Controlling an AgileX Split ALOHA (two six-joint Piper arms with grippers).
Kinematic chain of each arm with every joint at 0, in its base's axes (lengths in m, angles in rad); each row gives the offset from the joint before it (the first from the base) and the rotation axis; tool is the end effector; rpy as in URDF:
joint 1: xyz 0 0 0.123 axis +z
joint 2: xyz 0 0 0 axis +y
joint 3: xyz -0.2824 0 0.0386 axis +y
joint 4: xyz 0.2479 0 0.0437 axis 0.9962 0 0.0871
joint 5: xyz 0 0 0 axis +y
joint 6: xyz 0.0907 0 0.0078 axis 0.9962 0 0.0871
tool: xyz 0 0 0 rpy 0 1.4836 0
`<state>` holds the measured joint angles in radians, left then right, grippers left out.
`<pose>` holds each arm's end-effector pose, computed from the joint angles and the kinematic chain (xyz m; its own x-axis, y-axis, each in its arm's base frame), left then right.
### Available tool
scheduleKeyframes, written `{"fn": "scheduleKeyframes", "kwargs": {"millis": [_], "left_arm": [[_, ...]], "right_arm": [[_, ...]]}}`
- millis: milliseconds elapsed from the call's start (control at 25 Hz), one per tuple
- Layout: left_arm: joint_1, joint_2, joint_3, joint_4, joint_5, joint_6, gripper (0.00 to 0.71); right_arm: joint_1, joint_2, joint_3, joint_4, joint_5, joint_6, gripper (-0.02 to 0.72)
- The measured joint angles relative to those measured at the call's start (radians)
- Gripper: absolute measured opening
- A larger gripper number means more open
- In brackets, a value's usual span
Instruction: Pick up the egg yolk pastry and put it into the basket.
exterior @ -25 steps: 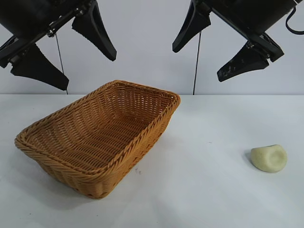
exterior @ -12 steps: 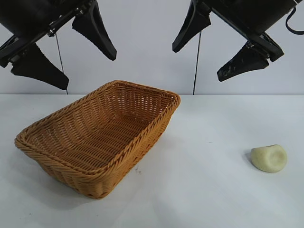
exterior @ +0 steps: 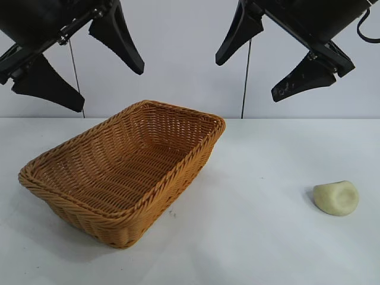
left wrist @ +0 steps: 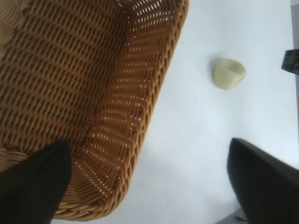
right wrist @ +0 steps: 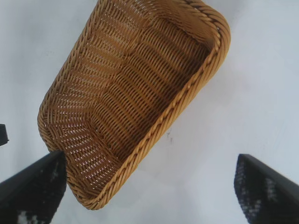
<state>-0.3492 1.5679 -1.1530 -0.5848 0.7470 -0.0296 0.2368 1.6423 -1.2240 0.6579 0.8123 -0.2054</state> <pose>0.2973 -0.1446 0.2752 -0.9312 -0.1181 -0.3449 0.0908 0.8412 -0.5331 0.3259 0.1203 0.2713 -0.9198 0.0356 -0.3908 -0.1839 0.8408 0.5092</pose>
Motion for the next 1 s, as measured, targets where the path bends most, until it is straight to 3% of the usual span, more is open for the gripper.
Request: {"fn": "scheduleKeyframes", "kwargs": {"millis": [240, 520, 680, 1000], "left_arm": [[0.004, -0.12, 0.017, 0.131, 0.03, -0.152, 0.648], [0.004, -0.25, 0.186, 0.187, 0.026, -0.35, 0.648], [0.004, -0.263, 0.249, 0.245, -0.01, -0.479, 0.648], [0.003, -0.253, 0.251, 0.379, -0.057, -0.749, 0.648]], "right_arm": [[0.0, 0.0, 0.0, -0.001, 0.0, 0.0, 0.695], [0.0, 0.0, 0.0, -0.001, 0.0, 0.0, 0.695], [0.0, 0.0, 0.0, -0.001, 0.0, 0.0, 0.695], [0.0, 0.0, 0.0, -0.001, -0.008, 0.0, 0.695]]}}
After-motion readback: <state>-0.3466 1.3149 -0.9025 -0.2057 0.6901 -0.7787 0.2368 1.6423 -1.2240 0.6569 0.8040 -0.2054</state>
